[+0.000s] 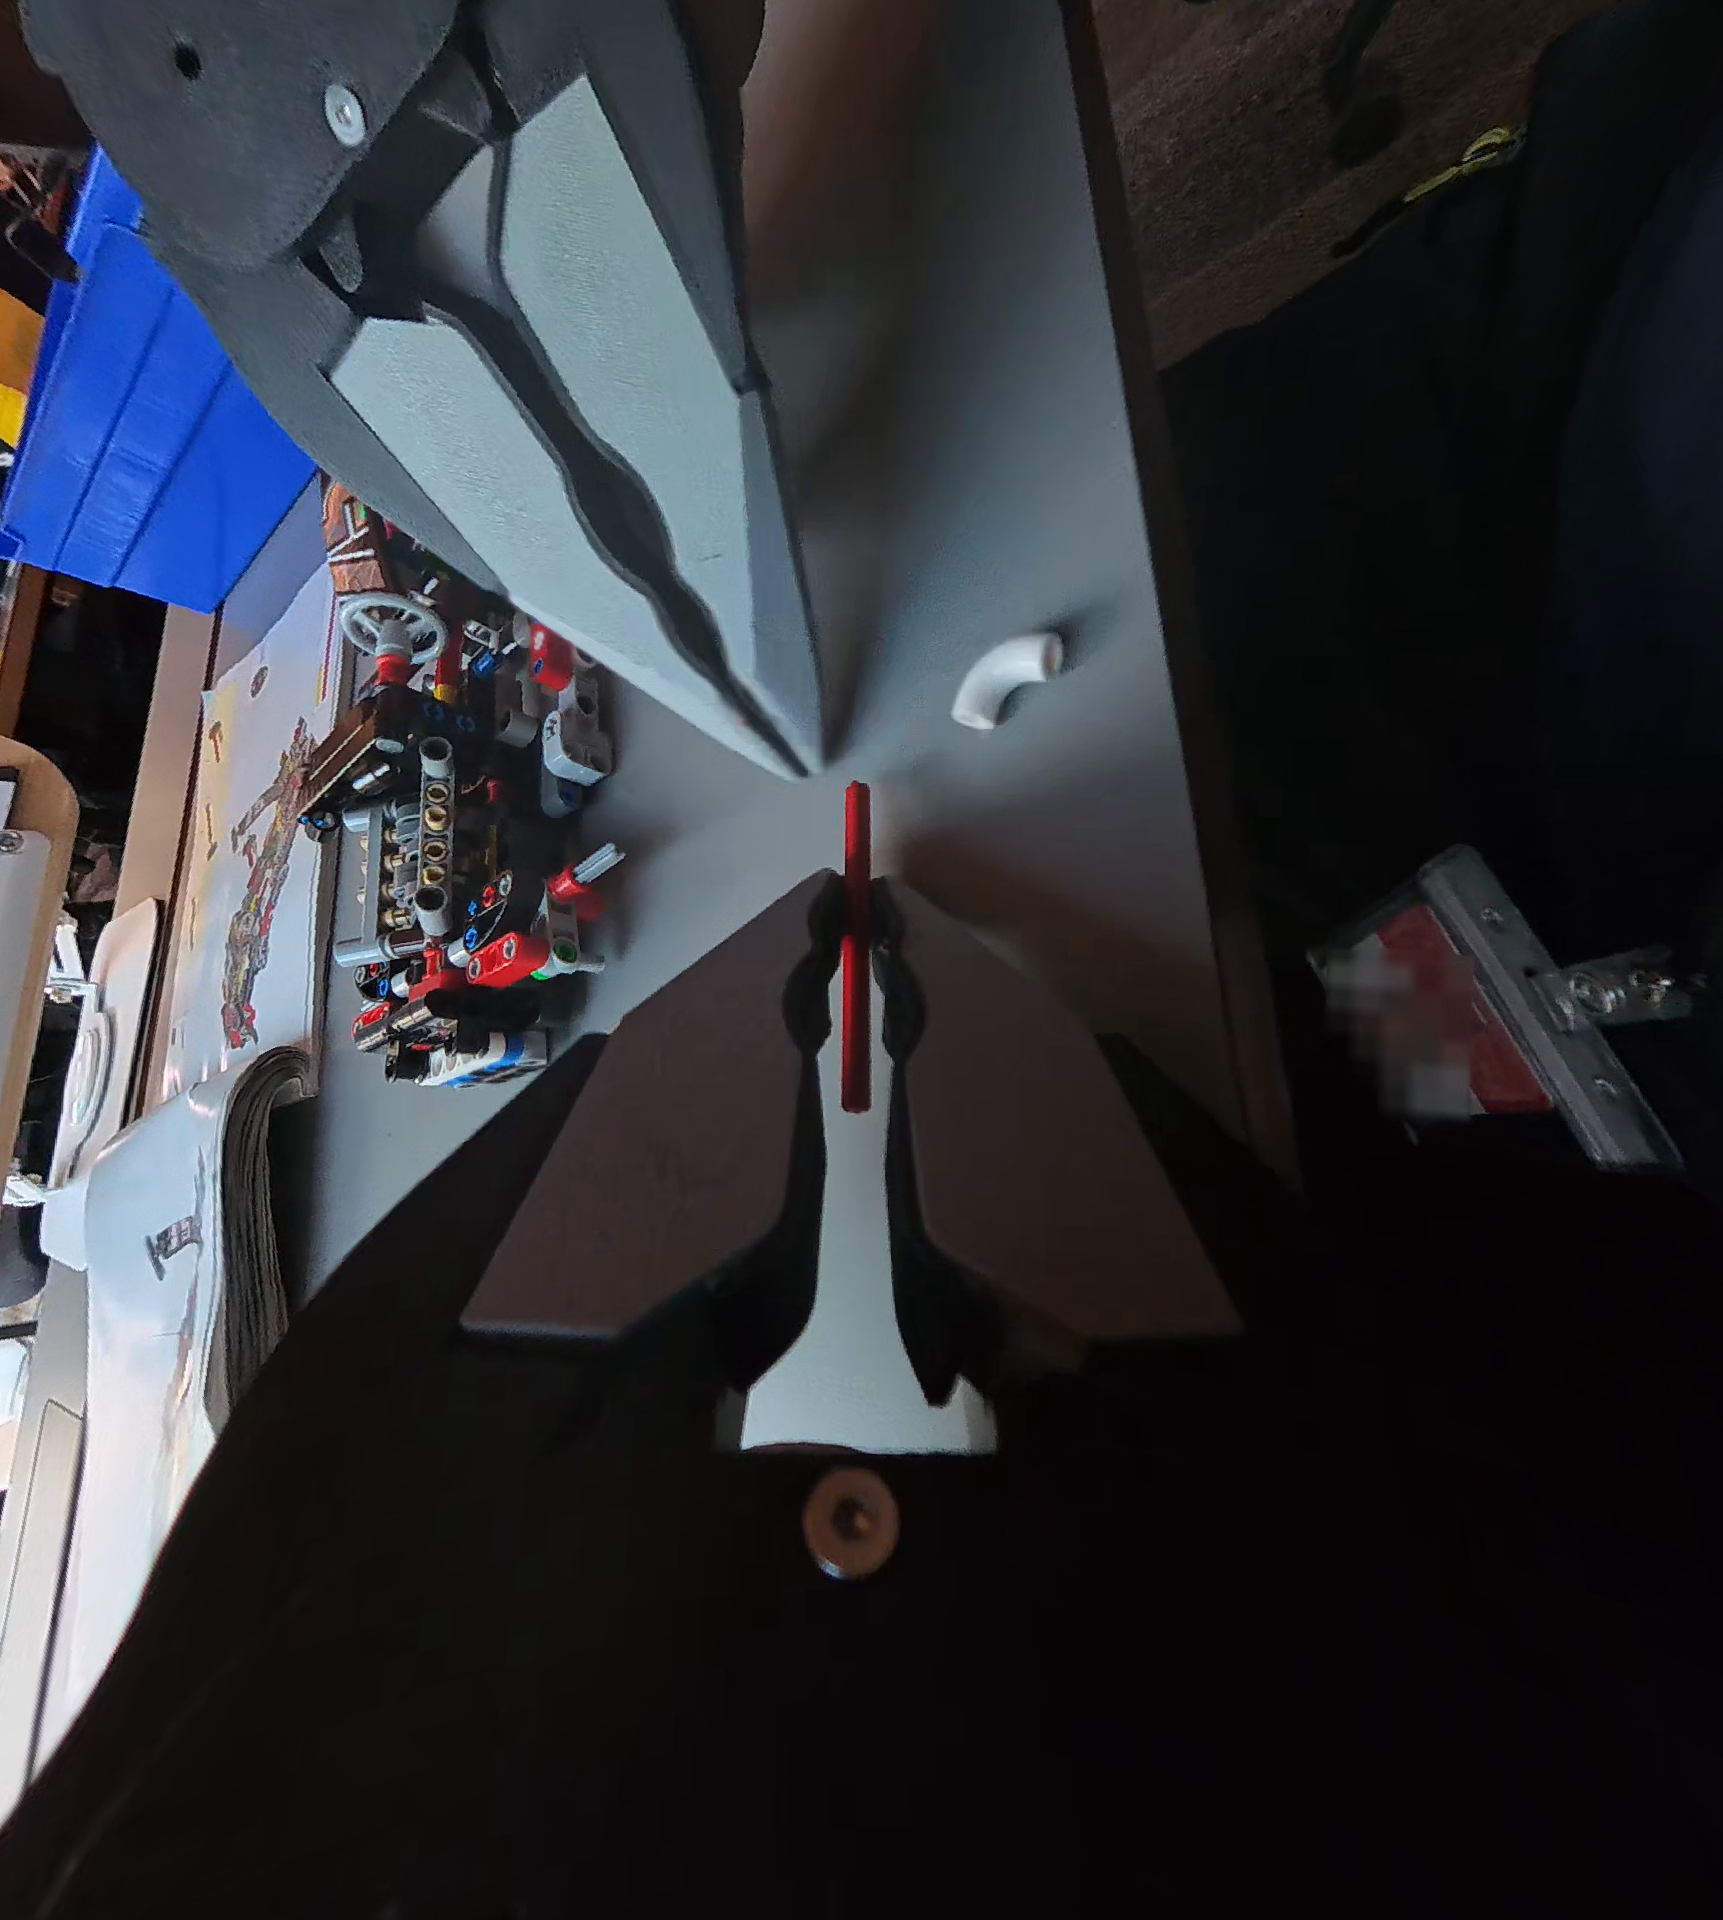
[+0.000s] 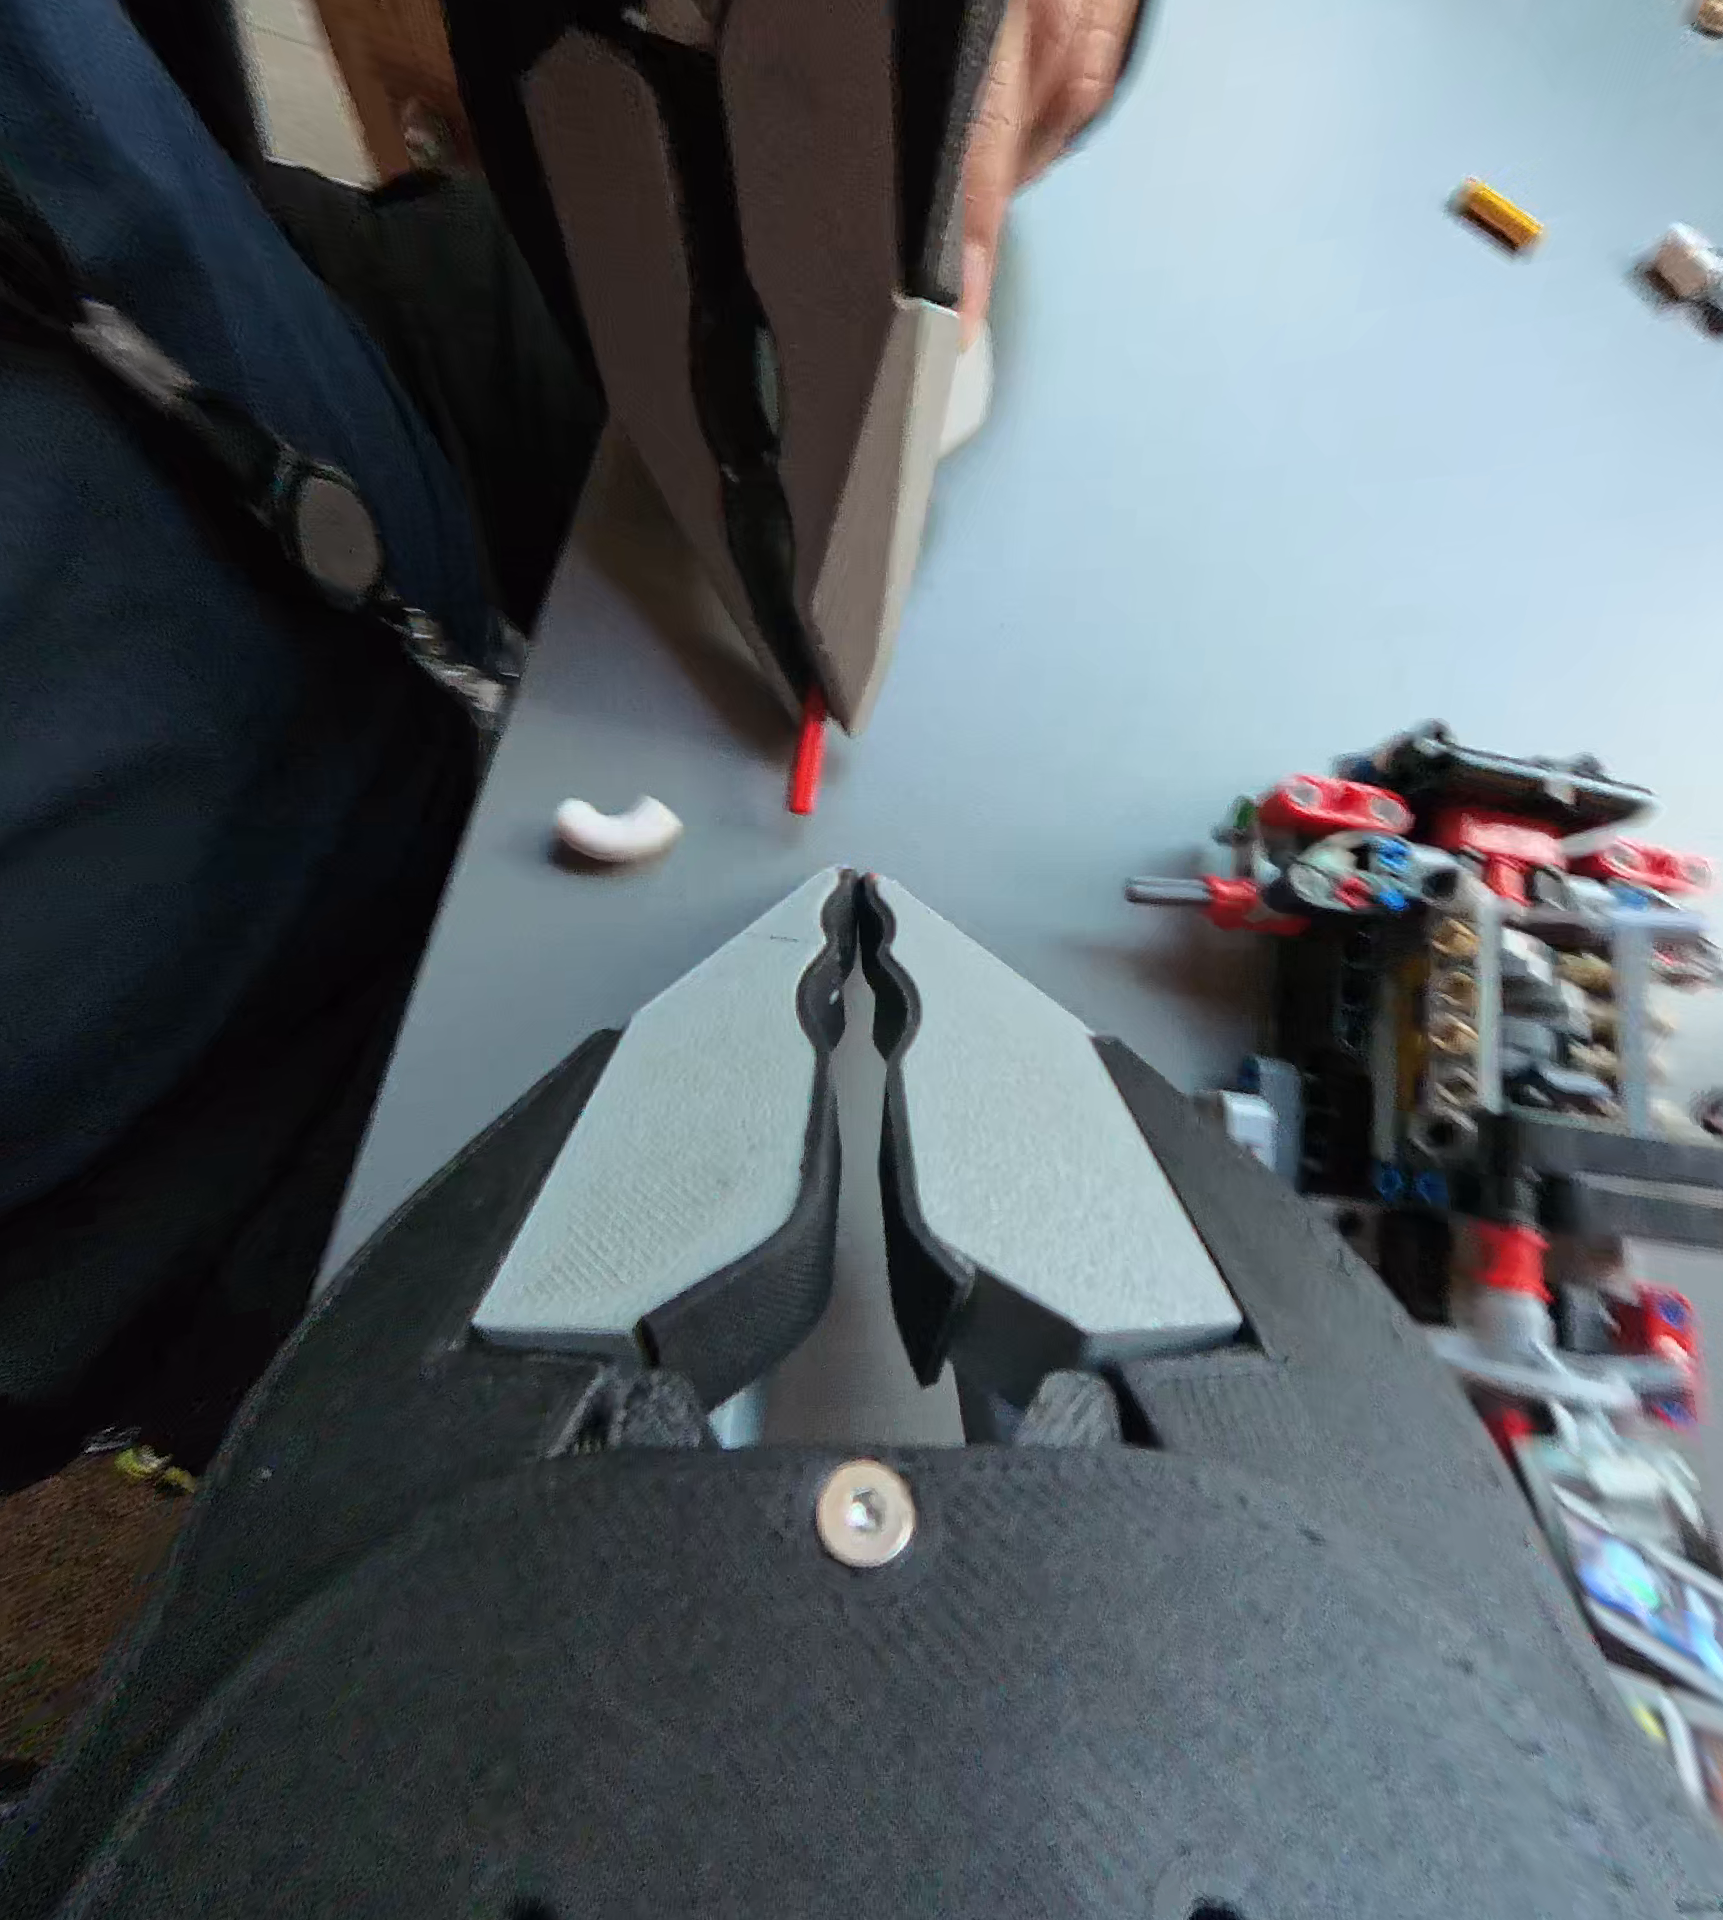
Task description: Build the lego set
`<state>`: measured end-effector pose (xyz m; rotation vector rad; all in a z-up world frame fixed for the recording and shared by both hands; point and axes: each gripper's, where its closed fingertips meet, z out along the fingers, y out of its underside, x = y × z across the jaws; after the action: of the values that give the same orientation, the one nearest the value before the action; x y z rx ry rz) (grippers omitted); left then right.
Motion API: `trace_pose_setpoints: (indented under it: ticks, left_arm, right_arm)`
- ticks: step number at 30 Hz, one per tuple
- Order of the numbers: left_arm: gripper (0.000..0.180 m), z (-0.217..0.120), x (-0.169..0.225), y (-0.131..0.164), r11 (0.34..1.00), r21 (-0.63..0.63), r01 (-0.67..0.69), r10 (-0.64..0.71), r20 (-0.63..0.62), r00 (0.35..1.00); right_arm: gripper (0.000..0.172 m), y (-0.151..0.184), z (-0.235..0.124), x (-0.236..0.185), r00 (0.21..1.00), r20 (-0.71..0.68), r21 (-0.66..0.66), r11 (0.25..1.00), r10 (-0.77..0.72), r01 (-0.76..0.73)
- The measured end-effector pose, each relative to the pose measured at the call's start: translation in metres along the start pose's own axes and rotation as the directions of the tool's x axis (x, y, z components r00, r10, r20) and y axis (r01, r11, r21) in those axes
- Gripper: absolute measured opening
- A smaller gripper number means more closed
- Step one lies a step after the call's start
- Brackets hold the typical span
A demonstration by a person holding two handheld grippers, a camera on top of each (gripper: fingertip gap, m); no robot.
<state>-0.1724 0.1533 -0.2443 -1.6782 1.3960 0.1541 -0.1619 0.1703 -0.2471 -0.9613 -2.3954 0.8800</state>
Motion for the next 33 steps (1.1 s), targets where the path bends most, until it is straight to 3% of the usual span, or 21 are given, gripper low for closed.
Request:
trace_pose_setpoints:
  ticks: [4,7,12,15,21,26,28,33]
  left_arm:
    - [0.002,-0.001,-0.004,0.005,0.999,-0.016,0.030,-0.030,0.016,0.999]
    - [0.002,-0.005,-0.004,0.010,0.999,-0.017,0.046,-0.046,0.005,0.999]
    - [0.001,-0.011,0.001,0.010,0.993,-0.010,0.121,-0.121,-0.074,0.990]
    - [0.001,-0.011,0.001,0.011,0.990,-0.023,0.139,-0.141,-0.091,0.986]
    - [0.001,-0.017,0.002,0.016,0.986,-0.017,0.164,-0.165,-0.109,0.980]
    - [0.001,-0.024,0.006,0.019,0.994,-0.012,0.105,-0.106,-0.085,0.991]
    - [0.001,-0.025,0.008,0.018,0.996,-0.013,0.089,-0.090,-0.080,0.993]
    - [0.000,-0.026,0.011,0.015,0.997,-0.007,0.071,-0.071,-0.090,0.993]
  right_arm:
    - [0.001,-0.007,-0.022,0.005,0.990,-0.083,0.053,0.993,0.113,-0.109]
    - [0.012,-0.007,-0.032,-0.016,0.980,-0.063,0.055,0.981,0.189,-0.186]
    - [0.000,0.006,-0.022,-0.048,0.997,-0.075,-0.049,0.998,0.035,-0.039]
    - [0.000,-0.003,-0.010,-0.059,0.999,0.009,-0.050,0.997,0.053,-0.052]
    - [0.000,-0.021,0.011,-0.048,1.000,-0.028,-0.027,1.000,-0.001,0.000]
    - [0.000,-0.028,0.002,-0.035,0.996,-0.085,0.010,1.000,0.028,-0.027]
    - [0.008,-0.030,-0.002,-0.033,0.995,-0.097,0.019,0.999,0.029,-0.027]
    - [0.016,-0.019,0.009,-0.031,0.993,-0.096,-0.093,0.994,-0.069,0.060]
